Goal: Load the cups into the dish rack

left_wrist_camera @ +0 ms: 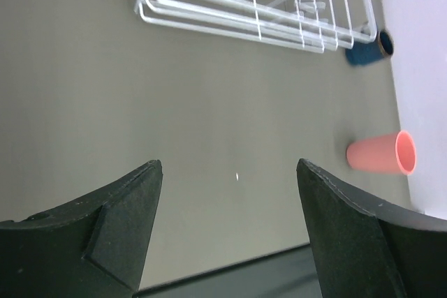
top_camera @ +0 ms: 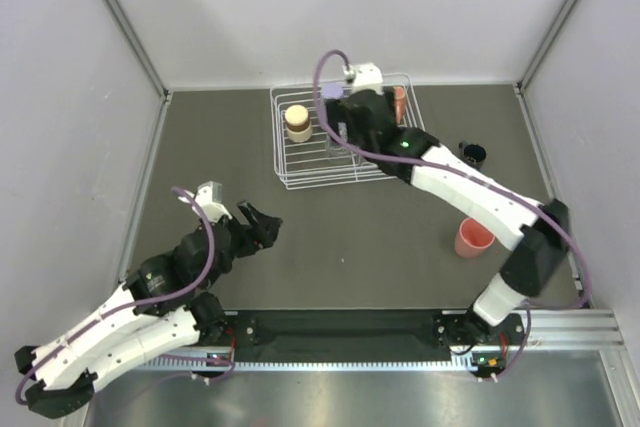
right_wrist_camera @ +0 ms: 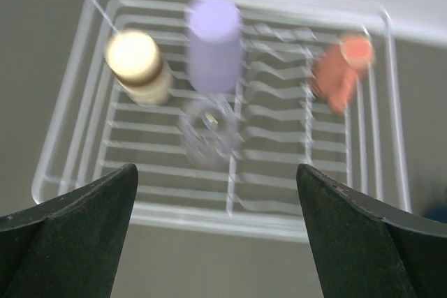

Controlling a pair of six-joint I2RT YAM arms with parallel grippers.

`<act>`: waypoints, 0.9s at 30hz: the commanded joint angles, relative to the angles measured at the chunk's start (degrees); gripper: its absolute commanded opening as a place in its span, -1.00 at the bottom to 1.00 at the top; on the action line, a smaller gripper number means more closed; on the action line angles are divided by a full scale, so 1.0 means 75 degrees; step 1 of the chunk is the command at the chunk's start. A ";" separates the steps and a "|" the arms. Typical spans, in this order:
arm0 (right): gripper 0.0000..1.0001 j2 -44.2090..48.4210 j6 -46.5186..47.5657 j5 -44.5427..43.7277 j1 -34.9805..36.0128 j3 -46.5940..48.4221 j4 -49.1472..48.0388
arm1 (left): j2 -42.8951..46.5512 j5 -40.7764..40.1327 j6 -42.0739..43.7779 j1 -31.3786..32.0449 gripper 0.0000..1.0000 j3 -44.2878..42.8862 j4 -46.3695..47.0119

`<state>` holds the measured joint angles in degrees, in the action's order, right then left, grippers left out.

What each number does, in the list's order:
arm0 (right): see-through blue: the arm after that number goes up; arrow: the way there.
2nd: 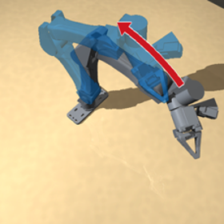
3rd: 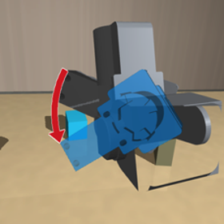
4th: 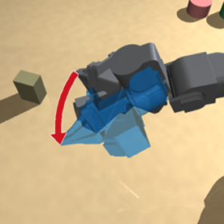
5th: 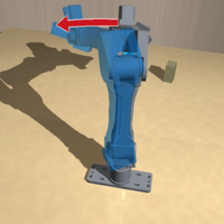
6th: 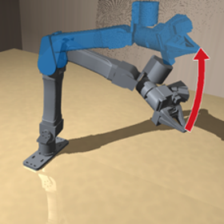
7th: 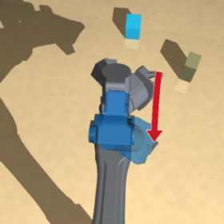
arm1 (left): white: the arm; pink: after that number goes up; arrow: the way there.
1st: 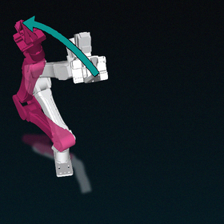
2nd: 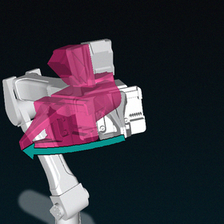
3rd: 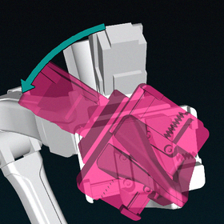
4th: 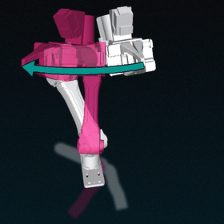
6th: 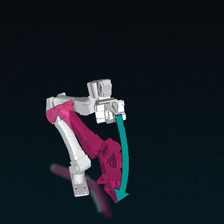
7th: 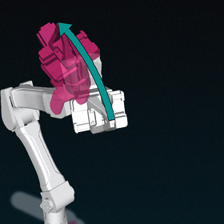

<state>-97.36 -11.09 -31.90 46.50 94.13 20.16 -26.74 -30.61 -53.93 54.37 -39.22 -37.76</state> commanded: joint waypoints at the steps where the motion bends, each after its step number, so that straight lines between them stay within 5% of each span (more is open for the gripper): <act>1: 0.89 0.1678 -0.1119 -0.0633 -0.0258 -0.1297 0.1317 | -0.0487 0.0623 0.0007 0.0016 0.66 -0.0348 0.0159; 8: 0.75 0.4775 -0.2528 0.0396 -0.1908 -0.4249 0.2876 | -0.1484 0.1374 0.0136 0.0016 0.64 -0.0700 0.0346; 13: 0.54 0.6241 -0.2798 0.0724 -0.3315 -0.5084 0.3814 | -0.1813 0.1761 0.0020 0.0016 0.64 -0.0490 0.0663; 18: 0.49 0.6221 -0.2693 0.1650 -0.4463 -0.5999 0.3804 | -0.1954 0.2112 -0.0145 0.0016 0.63 -0.0407 0.0898; 27: 0.43 0.5623 -0.3489 0.2015 -0.4794 -0.6609 0.3230 | -0.1907 0.2406 -0.0332 0.0016 0.60 -0.0267 0.0816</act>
<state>-53.71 -33.65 -17.91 11.42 44.10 47.09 -41.78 -13.69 -55.55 54.39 -41.93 -33.67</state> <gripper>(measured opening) 0.719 0.803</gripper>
